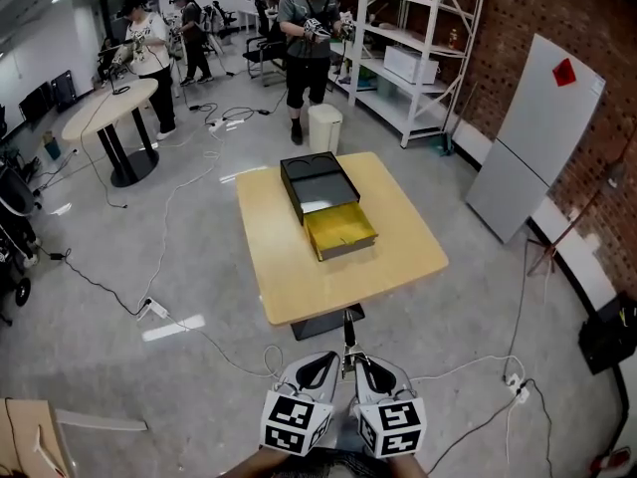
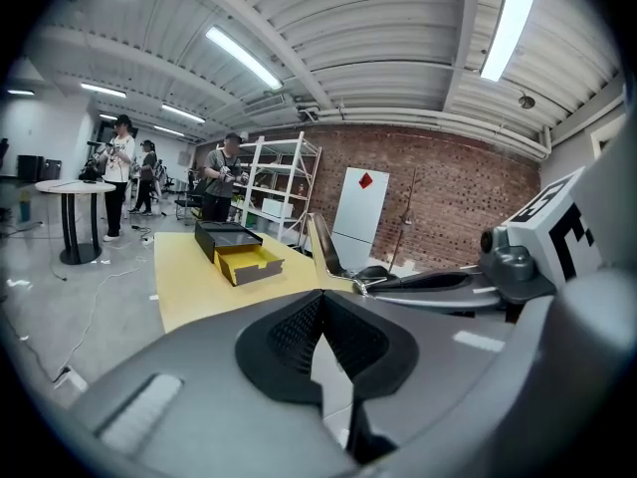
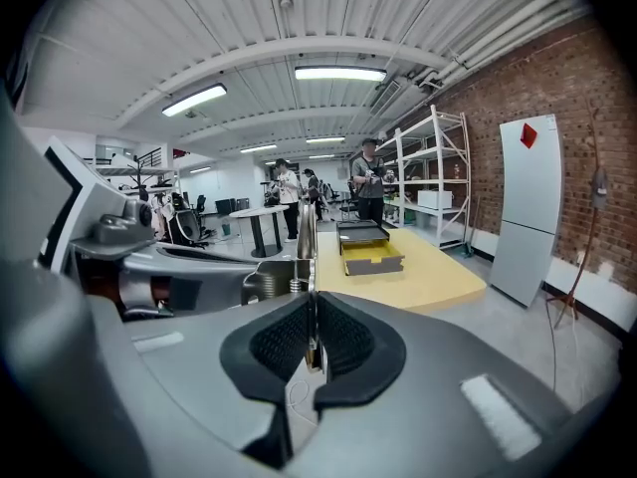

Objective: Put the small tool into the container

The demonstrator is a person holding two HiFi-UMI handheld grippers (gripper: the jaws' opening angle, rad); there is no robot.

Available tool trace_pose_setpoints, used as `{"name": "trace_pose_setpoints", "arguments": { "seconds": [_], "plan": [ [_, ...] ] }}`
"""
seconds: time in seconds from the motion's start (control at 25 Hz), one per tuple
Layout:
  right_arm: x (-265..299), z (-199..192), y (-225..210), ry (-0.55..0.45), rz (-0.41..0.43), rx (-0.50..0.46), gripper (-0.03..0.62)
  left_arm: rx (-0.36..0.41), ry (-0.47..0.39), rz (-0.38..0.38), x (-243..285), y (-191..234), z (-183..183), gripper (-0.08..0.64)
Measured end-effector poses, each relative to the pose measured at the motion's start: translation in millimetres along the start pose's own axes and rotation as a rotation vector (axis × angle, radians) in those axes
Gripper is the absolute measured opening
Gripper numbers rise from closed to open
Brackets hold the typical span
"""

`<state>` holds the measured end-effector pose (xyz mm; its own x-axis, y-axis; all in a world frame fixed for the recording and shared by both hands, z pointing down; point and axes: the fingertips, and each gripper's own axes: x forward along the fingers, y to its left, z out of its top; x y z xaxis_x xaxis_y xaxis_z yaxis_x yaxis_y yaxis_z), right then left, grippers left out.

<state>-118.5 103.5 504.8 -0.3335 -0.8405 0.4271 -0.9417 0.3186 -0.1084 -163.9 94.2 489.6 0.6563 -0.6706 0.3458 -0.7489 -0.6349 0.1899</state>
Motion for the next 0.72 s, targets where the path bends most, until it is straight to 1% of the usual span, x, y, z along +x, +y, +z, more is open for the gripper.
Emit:
{"name": "trace_pose_setpoints", "arguments": {
  "seconds": [0.12, 0.24, 0.36, 0.52, 0.72],
  "plan": [
    [23, 20, -27, 0.0, 0.02, 0.004, 0.008, 0.003, 0.006, 0.023, 31, 8, 20, 0.015],
    [52, 43, -71, -0.005, 0.05, 0.001, 0.008, 0.001, 0.008, 0.049, 82, 15, 45, 0.015],
    [76, 63, -128, -0.001, 0.085, -0.003, 0.008, -0.004, 0.008, 0.076, 146, 12, 71, 0.015],
    [99, 84, -208, 0.012, 0.116, -0.001, 0.008, -0.016, 0.003, 0.103, 227, -6, 103, 0.015],
    [121, 108, -308, -0.004, 0.144, -0.009, 0.008, -0.017, 0.006, 0.145, 316, -32, 132, 0.015]
  ]
}}
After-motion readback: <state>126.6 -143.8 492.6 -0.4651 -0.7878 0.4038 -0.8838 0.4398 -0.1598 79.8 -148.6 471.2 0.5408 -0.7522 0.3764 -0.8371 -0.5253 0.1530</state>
